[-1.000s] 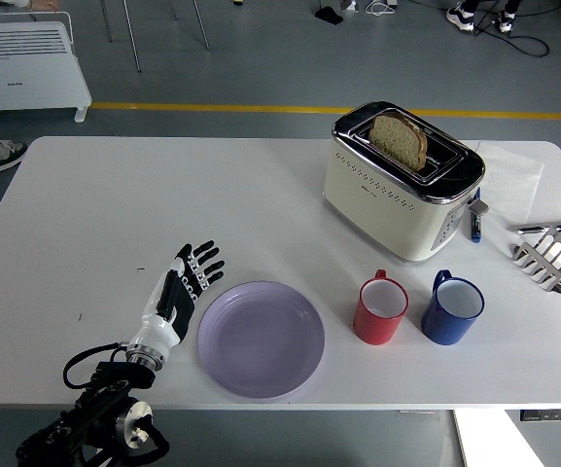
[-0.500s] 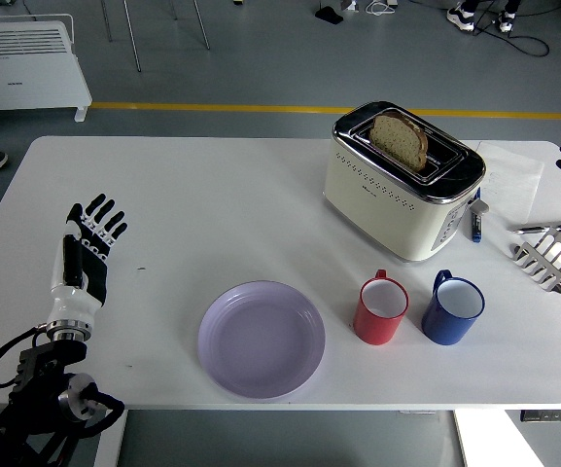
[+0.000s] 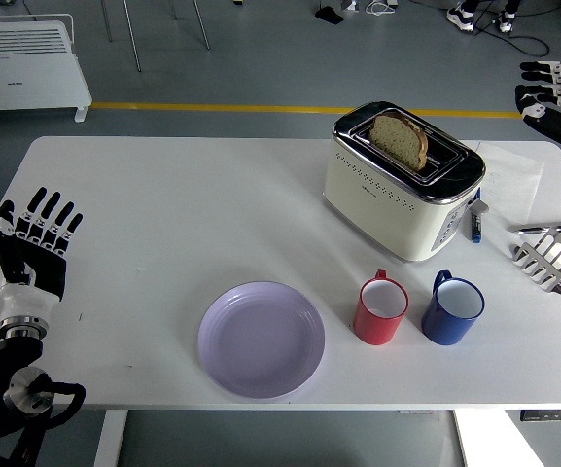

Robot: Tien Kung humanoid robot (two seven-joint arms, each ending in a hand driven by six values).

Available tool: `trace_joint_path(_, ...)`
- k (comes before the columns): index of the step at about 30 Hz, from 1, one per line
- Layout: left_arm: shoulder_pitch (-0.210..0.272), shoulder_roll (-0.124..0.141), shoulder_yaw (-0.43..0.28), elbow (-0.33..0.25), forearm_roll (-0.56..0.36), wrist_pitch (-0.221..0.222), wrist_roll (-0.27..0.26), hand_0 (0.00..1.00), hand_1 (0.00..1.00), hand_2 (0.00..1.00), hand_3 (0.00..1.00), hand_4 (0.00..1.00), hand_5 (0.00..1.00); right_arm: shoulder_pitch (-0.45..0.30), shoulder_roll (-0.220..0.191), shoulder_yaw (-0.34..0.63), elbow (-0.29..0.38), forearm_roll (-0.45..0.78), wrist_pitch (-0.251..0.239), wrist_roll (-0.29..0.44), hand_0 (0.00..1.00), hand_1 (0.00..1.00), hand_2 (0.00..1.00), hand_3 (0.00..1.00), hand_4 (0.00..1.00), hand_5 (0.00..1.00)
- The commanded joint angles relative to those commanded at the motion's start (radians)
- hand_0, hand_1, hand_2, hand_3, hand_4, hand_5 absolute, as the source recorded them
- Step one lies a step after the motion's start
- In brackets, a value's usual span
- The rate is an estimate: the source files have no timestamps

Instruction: Push plate across desktop,pick up the break from the machine,place the break in the plate

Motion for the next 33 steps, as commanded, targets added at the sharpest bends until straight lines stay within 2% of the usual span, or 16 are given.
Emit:
trace_joint_path(4,0.011,0.0,-0.033,0.003,-0.029,-0.011,0.007,0.753,0.776,0.811,0.784,0.582,0.998,0.132,0.013,-0.097,-0.064,-0.115,0.045,-0.055,0.906,0.858,0.894,0.882,0.716,0.312)
trace_joint_path(8,0.016,0.0,-0.051,0.004,-0.033,-0.011,0.009,0.753,0.776,0.811,0.784,0.582,0.998,0.253,0.05,-0.183,-0.133,-0.168,0.073,-0.096,0.906,0.858,0.894,0.882,0.716,0.312)
trace_joint_path(11,0.014,0.0,-0.06,0.006,-0.031,-0.009,0.01,0.752,0.775,0.809,0.778,0.583,0.998,0.339,0.094,-0.245,-0.187,-0.217,0.105,-0.132,0.916,0.868,0.903,0.897,0.738,0.296)
trace_joint_path(13,0.013,0.0,-0.061,0.006,-0.03,-0.009,0.01,0.752,0.775,0.809,0.778,0.583,0.998,0.361,0.104,-0.258,-0.199,-0.224,0.11,-0.137,0.916,0.868,0.903,0.897,0.738,0.296)
trace_joint_path(16,0.012,0.0,-0.064,0.01,-0.026,-0.005,0.008,0.752,0.773,0.809,0.777,0.579,0.998,0.429,0.156,-0.319,-0.267,-0.268,0.132,-0.159,0.921,0.861,0.878,0.905,0.766,0.275)
trace_joint_path(21,0.015,0.0,-0.063,0.014,-0.023,-0.001,0.006,0.752,0.773,0.809,0.777,0.579,0.998,0.484,0.21,-0.368,-0.358,-0.324,0.143,-0.172,0.921,0.861,0.878,0.905,0.766,0.275)
trace_joint_path(22,0.017,0.0,-0.063,0.015,-0.022,0.0,0.005,0.752,0.772,0.809,0.778,0.578,0.998,0.498,0.228,-0.381,-0.384,-0.339,0.146,-0.176,0.914,0.853,0.849,0.885,0.774,0.256)
trace_joint_path(26,0.022,0.0,-0.057,0.016,-0.019,0.0,0.005,0.752,0.772,0.809,0.778,0.578,0.998,0.534,0.283,-0.418,-0.471,-0.349,0.161,-0.186,0.914,0.853,0.849,0.885,0.774,0.256)
trace_joint_path(27,0.023,0.0,-0.054,0.017,-0.019,0.001,0.004,0.752,0.772,0.809,0.778,0.578,0.998,0.547,0.3,-0.43,-0.497,-0.353,0.17,-0.192,0.914,0.853,0.849,0.885,0.774,0.256)
trace_joint_path(28,0.023,0.0,-0.053,0.017,-0.019,0.001,0.004,0.752,0.773,0.808,0.777,0.578,0.998,0.552,0.307,-0.435,-0.512,-0.355,0.173,-0.195,0.905,0.835,0.806,0.847,0.781,0.256)
trace_joint_path(33,0.031,0.0,-0.039,0.019,-0.021,0.005,0.001,0.752,0.773,0.808,0.777,0.578,0.998,0.595,0.367,-0.457,-0.606,-0.38,0.209,-0.221,0.905,0.835,0.806,0.847,0.781,0.256)
